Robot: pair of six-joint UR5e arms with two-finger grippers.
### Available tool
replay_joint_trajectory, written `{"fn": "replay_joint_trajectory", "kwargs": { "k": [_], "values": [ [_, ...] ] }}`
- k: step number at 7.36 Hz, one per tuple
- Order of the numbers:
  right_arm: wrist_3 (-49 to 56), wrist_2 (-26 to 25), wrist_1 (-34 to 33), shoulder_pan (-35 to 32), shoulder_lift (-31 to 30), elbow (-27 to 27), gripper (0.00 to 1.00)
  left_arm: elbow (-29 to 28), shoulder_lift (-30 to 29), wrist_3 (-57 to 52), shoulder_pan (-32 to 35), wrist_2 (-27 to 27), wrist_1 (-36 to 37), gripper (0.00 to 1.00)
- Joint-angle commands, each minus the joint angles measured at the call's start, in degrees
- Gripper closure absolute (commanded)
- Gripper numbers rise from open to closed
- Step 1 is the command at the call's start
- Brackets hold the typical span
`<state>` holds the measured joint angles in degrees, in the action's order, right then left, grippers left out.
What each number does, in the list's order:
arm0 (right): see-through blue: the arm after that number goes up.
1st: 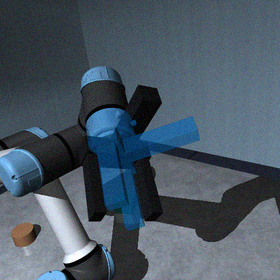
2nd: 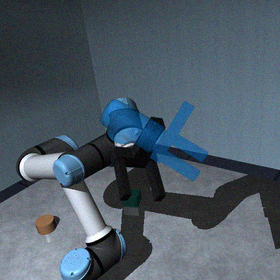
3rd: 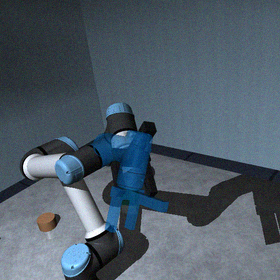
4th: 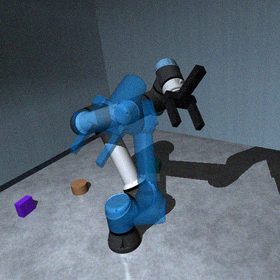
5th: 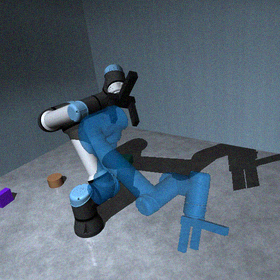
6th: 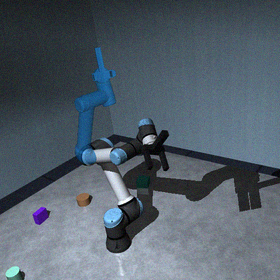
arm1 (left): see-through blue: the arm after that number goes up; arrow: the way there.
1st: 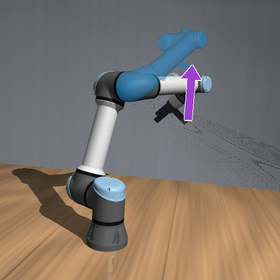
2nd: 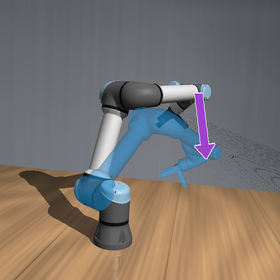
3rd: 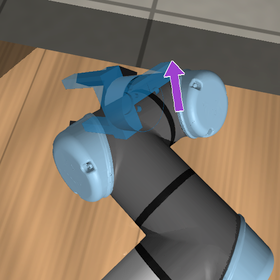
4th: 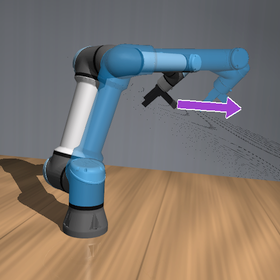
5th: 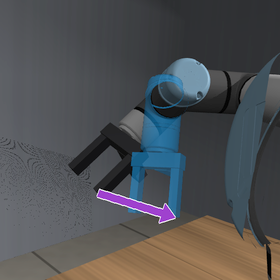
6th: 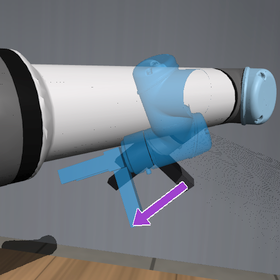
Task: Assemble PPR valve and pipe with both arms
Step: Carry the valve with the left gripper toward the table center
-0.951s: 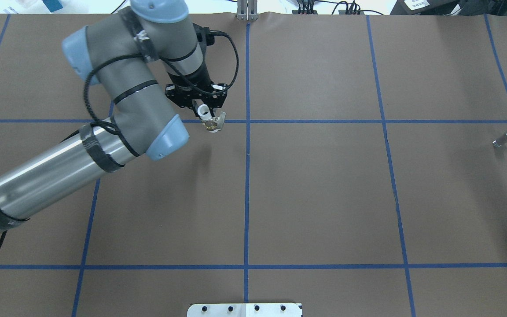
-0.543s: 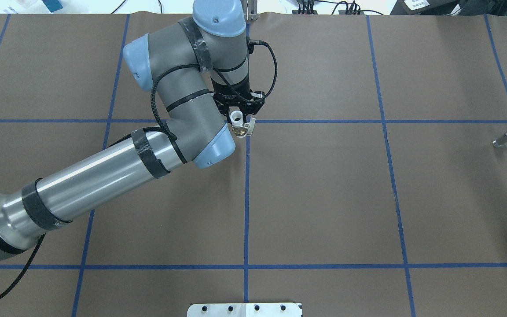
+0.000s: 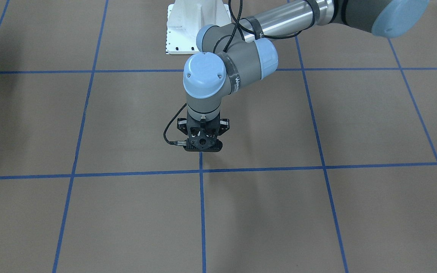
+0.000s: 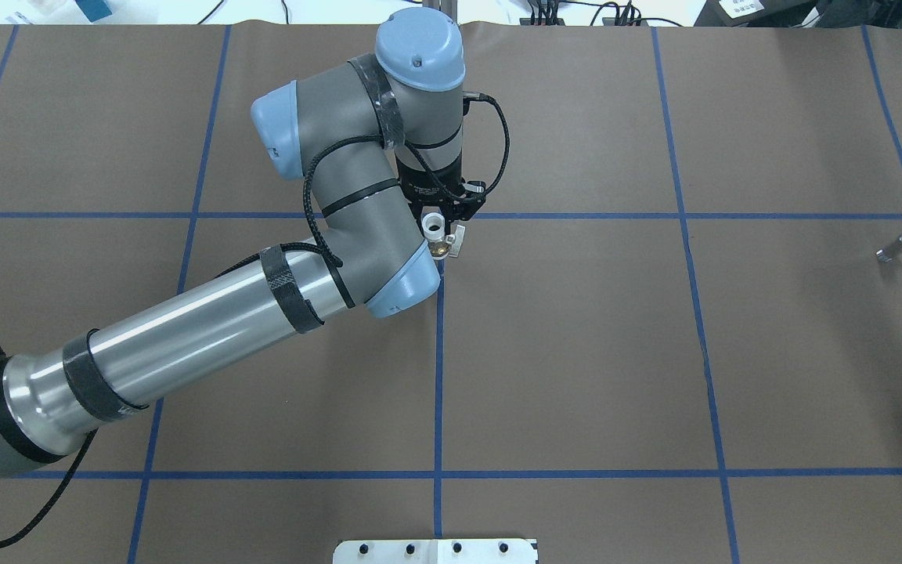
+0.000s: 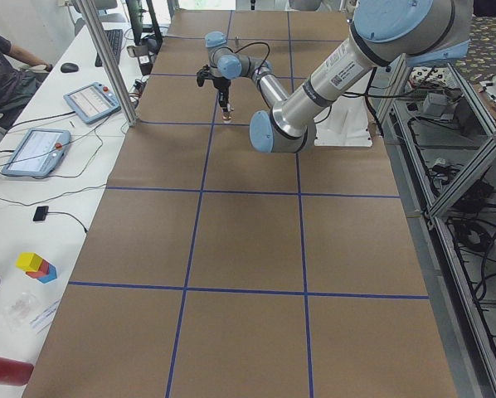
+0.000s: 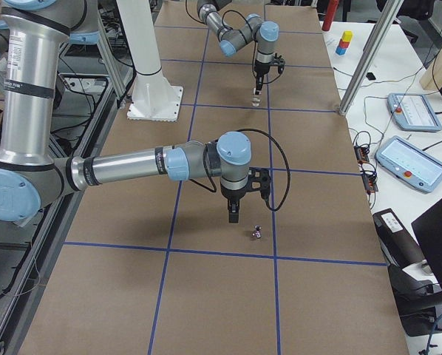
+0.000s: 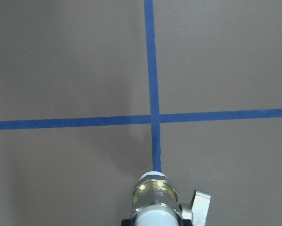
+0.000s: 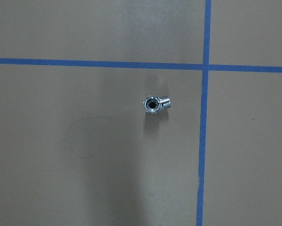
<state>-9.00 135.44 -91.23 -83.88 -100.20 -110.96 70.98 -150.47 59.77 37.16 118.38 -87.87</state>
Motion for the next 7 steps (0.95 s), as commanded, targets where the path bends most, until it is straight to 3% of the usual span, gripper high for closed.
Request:
{"fn": "replay_joint_trajectory", "kwargs": {
  "k": [1,6,7],
  "values": [
    [-0.05,0.0,0.0,0.03,0.0,-0.05,0.0,-0.31,0.0,0.61,-0.68,-0.16,0.07,1.0],
    [-0.05,0.0,-0.09,0.03,0.0,-0.05,0.0,-1.19,-0.26,1.49,-1.3,-0.08,-0.02,1.0],
    [-0.05,0.0,-0.09,0.03,0.0,-0.05,0.01,-1.19,-0.17,1.58,-1.38,-0.08,-0.02,0.87]
  ]
}}
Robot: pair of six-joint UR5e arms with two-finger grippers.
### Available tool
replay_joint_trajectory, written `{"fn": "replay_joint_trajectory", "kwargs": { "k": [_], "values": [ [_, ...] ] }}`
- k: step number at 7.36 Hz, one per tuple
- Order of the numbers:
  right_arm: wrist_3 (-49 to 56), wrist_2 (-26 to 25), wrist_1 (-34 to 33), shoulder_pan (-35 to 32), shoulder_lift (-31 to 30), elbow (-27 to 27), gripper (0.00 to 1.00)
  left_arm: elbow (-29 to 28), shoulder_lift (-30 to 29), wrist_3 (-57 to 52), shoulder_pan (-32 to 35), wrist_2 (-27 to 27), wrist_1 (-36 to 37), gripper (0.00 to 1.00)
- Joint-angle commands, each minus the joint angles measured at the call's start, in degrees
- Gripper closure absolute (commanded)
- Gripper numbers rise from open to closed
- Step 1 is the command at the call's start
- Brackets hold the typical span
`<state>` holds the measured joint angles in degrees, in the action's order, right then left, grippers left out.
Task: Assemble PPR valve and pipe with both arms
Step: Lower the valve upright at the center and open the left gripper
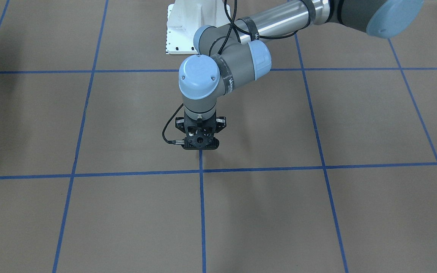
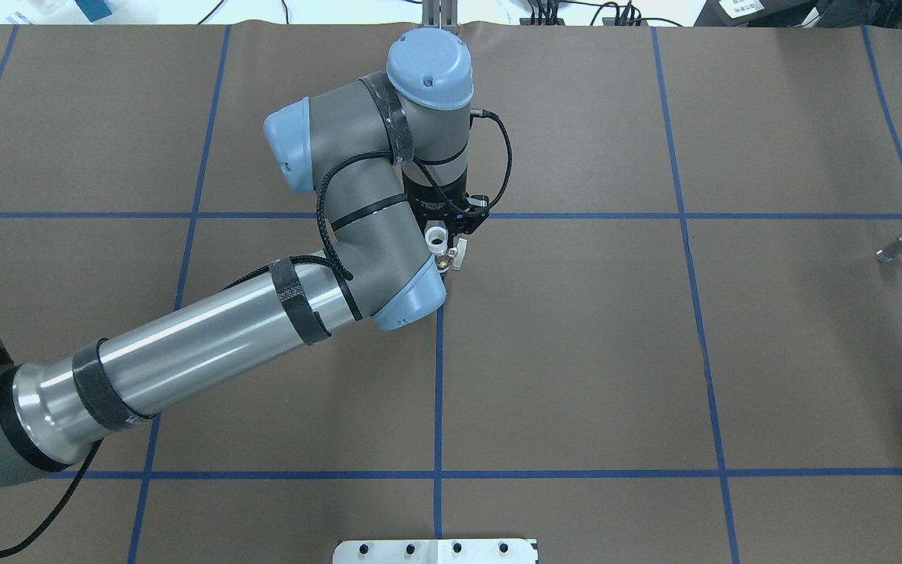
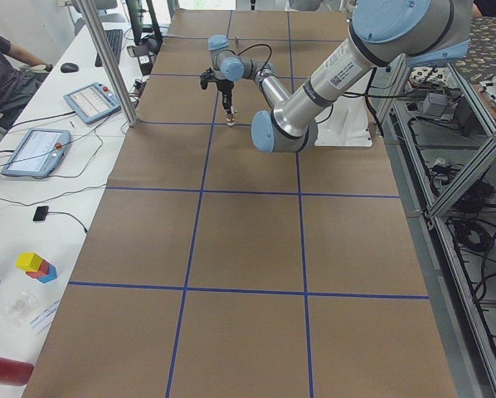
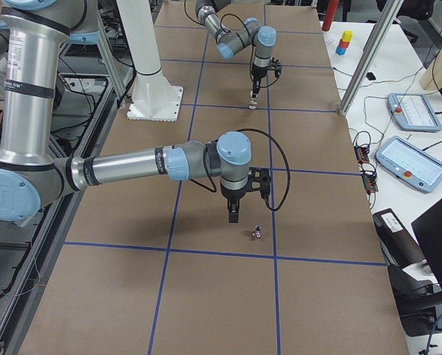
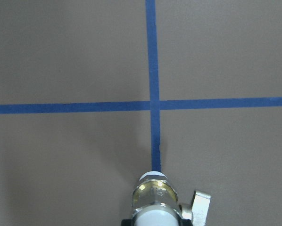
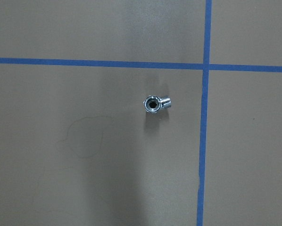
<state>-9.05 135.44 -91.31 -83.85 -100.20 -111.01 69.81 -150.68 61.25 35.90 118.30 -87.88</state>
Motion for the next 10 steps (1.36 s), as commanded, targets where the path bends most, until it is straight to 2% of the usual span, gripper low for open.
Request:
{"fn": "replay_joint_trajectory", "kwargs": {
  "k": [1,4,6,7,10],
  "values": [
    [0.0,0.09,-0.01,0.0,0.0,0.0,0.0,-0.11,-0.05,0.1,-0.21,0.0,-0.01,0.78],
    [-0.09,0.09,-0.01,0.0,0.0,0.0,0.0,-0.29,-0.06,1.15,-0.74,0.0,-0.01,0.74],
    [-0.09,0.09,-0.01,0.0,0.0,0.0,0.0,-0.37,-0.06,1.16,-0.92,-0.09,-0.01,0.39],
    [-0.09,0.09,-0.01,0.0,0.0,0.0,0.01,-0.37,-0.14,1.16,-0.92,-0.09,-0.1,0.01],
    [-0.09,0.09,-0.01,0.0,0.0,0.0,0.0,0.85,-0.23,1.16,-0.74,0.0,-0.19,0.0]
  ]
}}
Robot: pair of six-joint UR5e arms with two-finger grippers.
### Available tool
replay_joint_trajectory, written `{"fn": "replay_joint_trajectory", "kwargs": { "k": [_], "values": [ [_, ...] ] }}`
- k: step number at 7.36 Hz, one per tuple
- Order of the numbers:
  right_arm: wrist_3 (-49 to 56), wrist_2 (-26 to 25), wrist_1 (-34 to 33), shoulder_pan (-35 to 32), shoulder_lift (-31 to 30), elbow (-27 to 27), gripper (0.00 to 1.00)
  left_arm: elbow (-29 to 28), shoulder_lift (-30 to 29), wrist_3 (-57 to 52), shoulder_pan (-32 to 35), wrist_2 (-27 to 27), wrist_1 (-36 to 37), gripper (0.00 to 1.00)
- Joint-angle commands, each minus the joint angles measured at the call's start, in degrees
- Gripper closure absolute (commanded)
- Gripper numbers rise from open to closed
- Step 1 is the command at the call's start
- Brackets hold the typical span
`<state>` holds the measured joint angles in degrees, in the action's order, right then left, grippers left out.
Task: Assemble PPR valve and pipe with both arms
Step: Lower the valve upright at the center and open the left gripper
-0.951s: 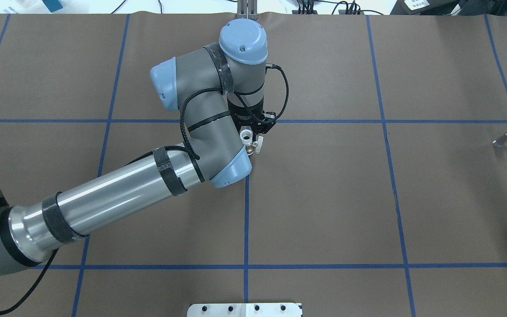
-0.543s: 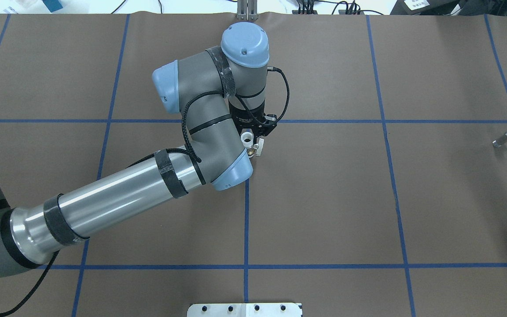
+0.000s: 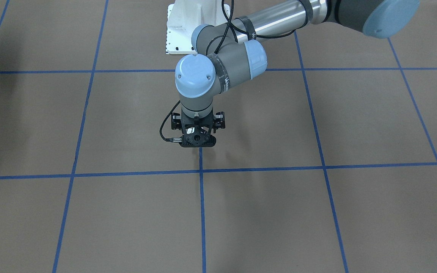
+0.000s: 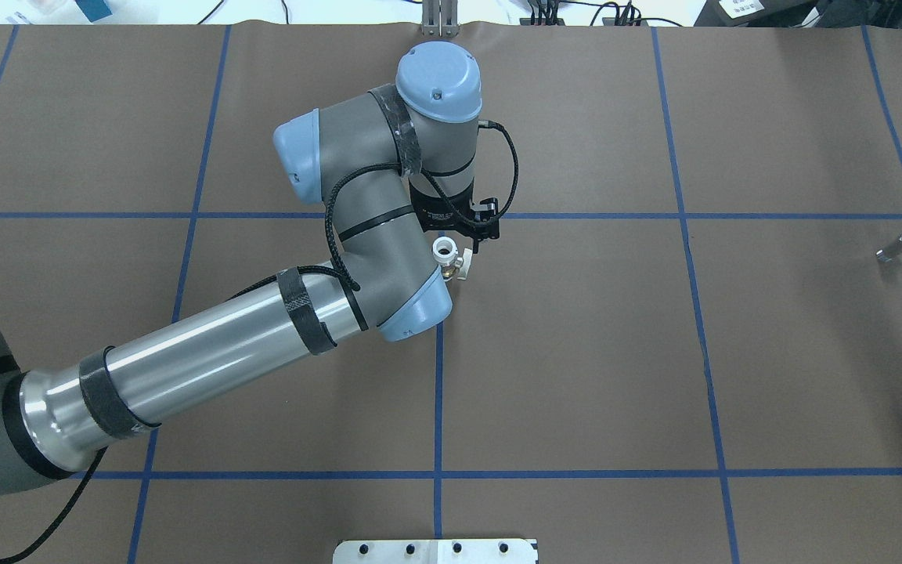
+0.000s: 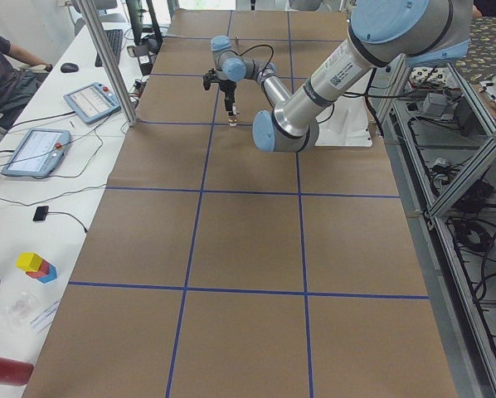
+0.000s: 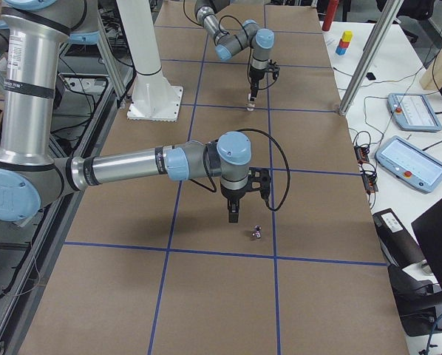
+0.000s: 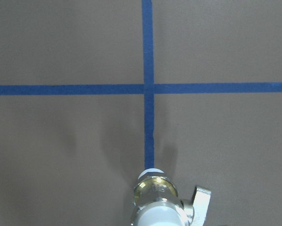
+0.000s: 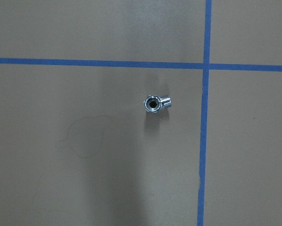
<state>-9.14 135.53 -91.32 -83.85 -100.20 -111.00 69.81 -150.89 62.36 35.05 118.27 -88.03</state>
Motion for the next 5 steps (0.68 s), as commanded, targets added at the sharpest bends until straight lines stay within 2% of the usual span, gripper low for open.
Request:
{"fn": "replay_joint_trajectory", "kwargs": {
  "k": [1,2,3,5],
  "values": [
    [0.0,-0.09,0.09,0.35,0.0,0.0,0.01,4.08,0.94,-0.05,0.71,0.03,0.23,0.0],
    [0.09,-0.7,0.17,2.79,0.17,0.09,0.0,9.68,4.95,-0.4,1.93,0.29,0.23,0.0],
    [0.0,-0.7,1.22,4.2,0.79,1.04,0.0,17.83,11.86,-1.1,2.47,0.3,0.23,0.0],
    [-0.17,-0.53,4.98,5.18,1.49,4.55,0.01,29.37,22.43,-7.48,5.19,0.47,1.54,0.0]
  ]
}}
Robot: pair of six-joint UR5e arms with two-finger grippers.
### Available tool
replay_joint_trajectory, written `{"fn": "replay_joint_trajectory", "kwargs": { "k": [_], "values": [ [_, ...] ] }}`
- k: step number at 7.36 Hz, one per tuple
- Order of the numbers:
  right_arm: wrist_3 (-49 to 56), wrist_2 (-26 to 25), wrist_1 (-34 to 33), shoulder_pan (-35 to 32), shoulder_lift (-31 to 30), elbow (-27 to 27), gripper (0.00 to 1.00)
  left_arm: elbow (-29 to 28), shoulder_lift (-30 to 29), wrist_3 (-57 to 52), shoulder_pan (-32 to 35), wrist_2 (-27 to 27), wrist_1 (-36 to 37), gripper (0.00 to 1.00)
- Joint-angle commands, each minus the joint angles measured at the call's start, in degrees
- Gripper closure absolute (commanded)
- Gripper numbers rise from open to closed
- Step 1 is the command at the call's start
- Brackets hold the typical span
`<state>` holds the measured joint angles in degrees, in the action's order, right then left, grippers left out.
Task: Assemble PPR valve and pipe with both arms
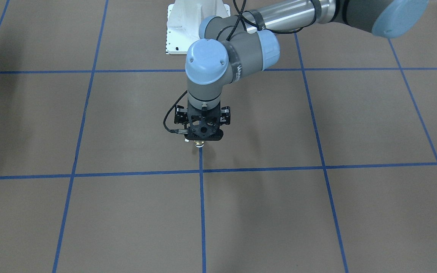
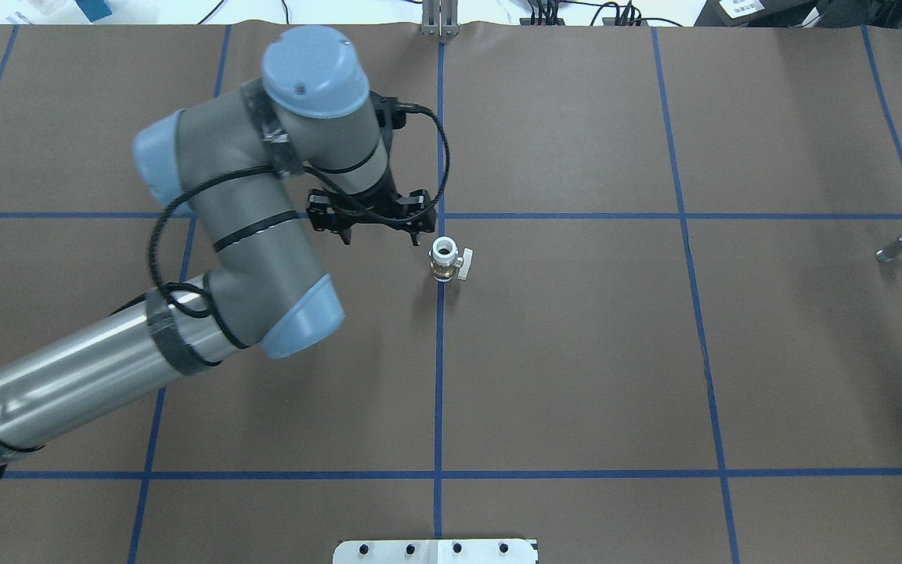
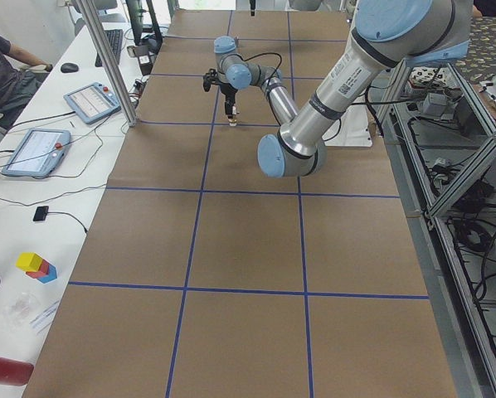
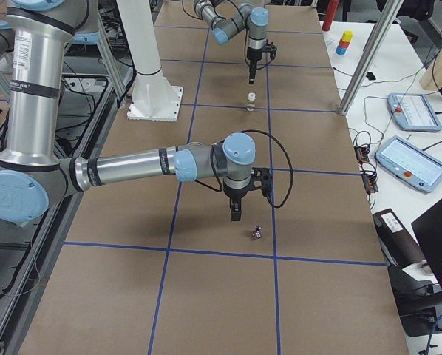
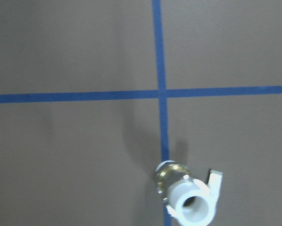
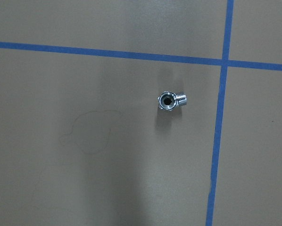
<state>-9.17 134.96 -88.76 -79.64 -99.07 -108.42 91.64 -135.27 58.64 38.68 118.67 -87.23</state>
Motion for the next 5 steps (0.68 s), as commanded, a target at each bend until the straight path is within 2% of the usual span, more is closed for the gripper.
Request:
{"fn": "replay_joint_trajectory", "kwargs": {
  "k": [1,2,3,5],
  "values": [
    [-2.4,-0.05,3.93,2.28,1.84,4.51,0.01,13.07,11.82,-5.97,2.71,0.07,0.66,0.0],
    [-3.82,-0.4,5.25,2.82,3.86,7.76,0.01,16.35,15.18,-8.43,4.02,0.16,0.74,0.0],
    [-3.83,-0.92,5.88,3.26,5.88,10.49,0.01,17.08,17.3,-10.72,5.26,0.25,0.66,0.0],
    [-4.88,-1.9,5.88,4.32,11.5,17.34,0.03,17.96,18.02,-12.15,6.5,0.25,1.7,0.0]
  ]
}}
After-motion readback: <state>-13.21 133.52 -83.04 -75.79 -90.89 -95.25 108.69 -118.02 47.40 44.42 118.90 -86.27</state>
